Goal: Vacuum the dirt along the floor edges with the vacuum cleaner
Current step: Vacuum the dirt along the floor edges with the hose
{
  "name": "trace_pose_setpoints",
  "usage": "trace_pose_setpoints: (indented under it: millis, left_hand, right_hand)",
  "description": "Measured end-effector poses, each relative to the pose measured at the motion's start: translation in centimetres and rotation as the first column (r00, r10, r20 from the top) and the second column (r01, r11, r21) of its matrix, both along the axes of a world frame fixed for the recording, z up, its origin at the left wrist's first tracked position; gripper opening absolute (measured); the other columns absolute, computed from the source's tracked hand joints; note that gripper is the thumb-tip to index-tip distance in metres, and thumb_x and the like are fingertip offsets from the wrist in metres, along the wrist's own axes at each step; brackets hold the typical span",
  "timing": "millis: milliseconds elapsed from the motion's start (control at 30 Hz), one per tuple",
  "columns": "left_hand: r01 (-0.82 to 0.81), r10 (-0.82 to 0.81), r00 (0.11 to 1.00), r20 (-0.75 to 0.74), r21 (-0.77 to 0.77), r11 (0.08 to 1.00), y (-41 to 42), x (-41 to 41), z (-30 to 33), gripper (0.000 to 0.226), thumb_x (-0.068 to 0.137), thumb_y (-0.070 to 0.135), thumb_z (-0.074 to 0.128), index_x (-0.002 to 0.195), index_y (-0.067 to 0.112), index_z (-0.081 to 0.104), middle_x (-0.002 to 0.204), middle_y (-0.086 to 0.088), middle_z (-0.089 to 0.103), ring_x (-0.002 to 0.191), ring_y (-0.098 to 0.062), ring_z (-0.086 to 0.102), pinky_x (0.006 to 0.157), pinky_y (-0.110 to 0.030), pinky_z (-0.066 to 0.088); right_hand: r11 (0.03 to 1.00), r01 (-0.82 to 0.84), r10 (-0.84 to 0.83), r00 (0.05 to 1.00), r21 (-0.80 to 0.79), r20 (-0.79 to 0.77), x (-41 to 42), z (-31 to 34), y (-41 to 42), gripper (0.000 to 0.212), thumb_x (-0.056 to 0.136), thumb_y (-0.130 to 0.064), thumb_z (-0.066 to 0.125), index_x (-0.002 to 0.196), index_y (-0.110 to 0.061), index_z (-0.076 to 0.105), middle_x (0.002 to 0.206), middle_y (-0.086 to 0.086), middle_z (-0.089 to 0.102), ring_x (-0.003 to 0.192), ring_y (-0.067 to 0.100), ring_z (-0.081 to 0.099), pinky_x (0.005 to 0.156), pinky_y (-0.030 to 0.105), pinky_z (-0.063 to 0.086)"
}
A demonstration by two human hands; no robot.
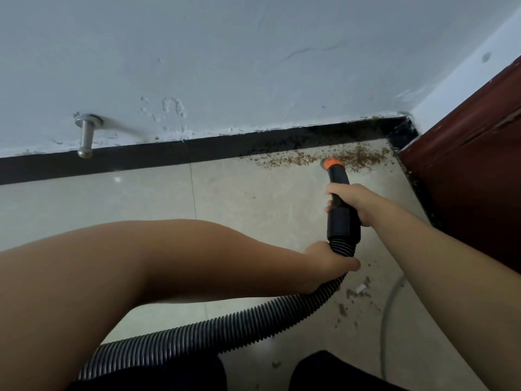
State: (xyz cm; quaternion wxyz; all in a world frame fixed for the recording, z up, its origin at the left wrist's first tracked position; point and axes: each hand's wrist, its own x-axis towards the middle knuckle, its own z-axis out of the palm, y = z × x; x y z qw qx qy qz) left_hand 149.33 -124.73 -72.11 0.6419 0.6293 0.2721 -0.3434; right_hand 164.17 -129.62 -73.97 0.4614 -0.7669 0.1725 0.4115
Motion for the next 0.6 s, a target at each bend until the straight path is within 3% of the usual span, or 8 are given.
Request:
trace_pose_setpoints:
  millis: [367,500,600]
  left_hand:
    - [-0.101,0.101,0.994,-0.046,0.007,0.995,0.2,-2.5,0.0,0.020,0.083,0.020,0.064,0.086,0.009,0.048,0.084,-0.013,0.052,0.076,-0.027,0.055,0.083,-0.044,0.054]
    - [-0.070,0.068,0.997,0.026,0.101,0.992,0.7,-3.4,-0.1,0.020,0.088,0.020,0.061,0.074,0.011,0.050,0.069,-0.007,0.055,0.056,-0.020,0.055,0.067,-0.032,0.051]
    - [-0.090,0.086,0.996,0.037,0.127,0.988,0.9,-4.4,-0.4,0.020,0.088,0.019,0.061,0.072,0.013,0.050,0.065,-0.004,0.054,0.051,-0.016,0.053,0.057,-0.029,0.048]
  right_hand:
    - [0.976,-0.216,0.216,0.976,0.000,-0.041,-2.4,0.3,2.9,0.018,0.083,-0.012,0.061,0.096,-0.006,0.051,0.051,0.006,0.062,0.047,0.020,0.062,0.052,0.030,0.053]
    - [0.957,-0.289,0.289,0.957,0.001,-0.033,-3.5,0.6,3.9,0.014,0.083,-0.012,0.059,0.093,-0.006,0.052,0.051,0.005,0.062,0.046,0.019,0.063,0.046,0.026,0.051]
    - [0.940,-0.342,0.342,0.939,0.021,-0.037,-4.7,0.6,4.9,0.014,0.084,-0.011,0.059,0.094,-0.004,0.052,0.051,0.006,0.062,0.044,0.019,0.062,0.044,0.025,0.050]
